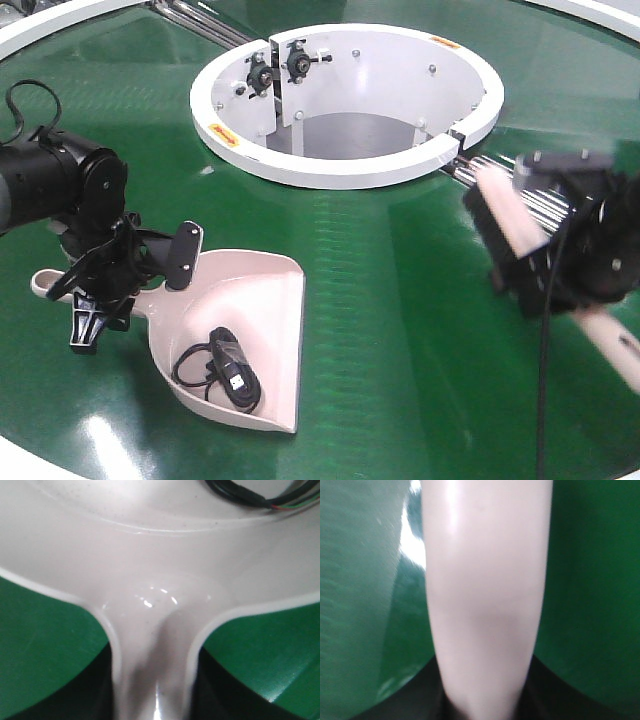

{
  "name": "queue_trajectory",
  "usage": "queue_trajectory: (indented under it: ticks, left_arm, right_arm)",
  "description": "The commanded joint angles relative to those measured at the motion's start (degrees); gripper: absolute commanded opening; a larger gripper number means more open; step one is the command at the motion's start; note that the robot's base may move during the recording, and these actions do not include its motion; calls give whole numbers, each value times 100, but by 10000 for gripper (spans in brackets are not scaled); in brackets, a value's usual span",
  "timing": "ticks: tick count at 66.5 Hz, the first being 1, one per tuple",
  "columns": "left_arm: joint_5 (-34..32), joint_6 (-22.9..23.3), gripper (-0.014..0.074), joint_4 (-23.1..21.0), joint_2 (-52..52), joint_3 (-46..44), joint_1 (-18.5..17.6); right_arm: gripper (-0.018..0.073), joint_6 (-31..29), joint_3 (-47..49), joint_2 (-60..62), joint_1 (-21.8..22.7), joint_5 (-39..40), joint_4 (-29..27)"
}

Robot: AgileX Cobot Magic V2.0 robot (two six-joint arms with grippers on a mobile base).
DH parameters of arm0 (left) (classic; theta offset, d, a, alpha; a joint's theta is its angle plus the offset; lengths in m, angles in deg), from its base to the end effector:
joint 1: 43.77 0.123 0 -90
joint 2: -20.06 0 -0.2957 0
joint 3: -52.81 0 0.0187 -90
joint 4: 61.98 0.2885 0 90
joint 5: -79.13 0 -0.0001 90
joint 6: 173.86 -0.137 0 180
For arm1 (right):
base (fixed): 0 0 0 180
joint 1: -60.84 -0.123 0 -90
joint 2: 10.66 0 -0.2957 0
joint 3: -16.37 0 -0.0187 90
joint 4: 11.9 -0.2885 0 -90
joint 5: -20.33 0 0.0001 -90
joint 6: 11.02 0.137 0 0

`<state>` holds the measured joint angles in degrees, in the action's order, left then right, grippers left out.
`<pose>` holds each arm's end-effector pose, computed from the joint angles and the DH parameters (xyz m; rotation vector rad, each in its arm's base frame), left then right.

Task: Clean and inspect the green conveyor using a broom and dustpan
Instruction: 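Lift the brush away and lower it back onto the belt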

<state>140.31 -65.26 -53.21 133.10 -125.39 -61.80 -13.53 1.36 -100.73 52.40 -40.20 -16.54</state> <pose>0.3816 -0.1050 0.1555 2.2792 2.1479 0.2403 0.3130 0.0562 0.2293 -0.2313 2.8828 0.1280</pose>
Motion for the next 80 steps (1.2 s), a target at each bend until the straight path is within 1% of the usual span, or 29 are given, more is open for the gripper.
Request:
queue_trajectory:
  ticks: [1, 8, 16, 40, 49, 61, 67, 80]
  left_arm:
    - [77, -9, -6, -38, -254, -156, -56]
    - [77, -9, -6, -38, -254, -156, -56]
    - [77, -9, -6, -38, -254, -156, -56]
    - [71, -9, -6, -42, -254, -156, -56]
    - [45, 3, -6, -35, -254, -156, -56]
    - [-66, 17, 1, -42, -247, -156, -56]
    - [-67, 17, 17, -42, -247, -156, -56]
    - [-37, 17, 96, -40, -247, -156, -56]
  right_arm:
    - [8, -66, -302, 147, 27, 601, 42]
    - [8, -66, -669, 91, 27, 861, 113]
    - [11, -87, -841, 16, 27, 982, 286]
    - [27, -82, -845, -418, 10, 963, 209]
    - [43, -82, -845, -611, 10, 1005, 100]
    - [109, -81, -845, -751, 10, 1052, 95]
    - [162, -75, -845, -800, 10, 1040, 95]
    - [298, -69, -845, -801, 10, 1045, 87]
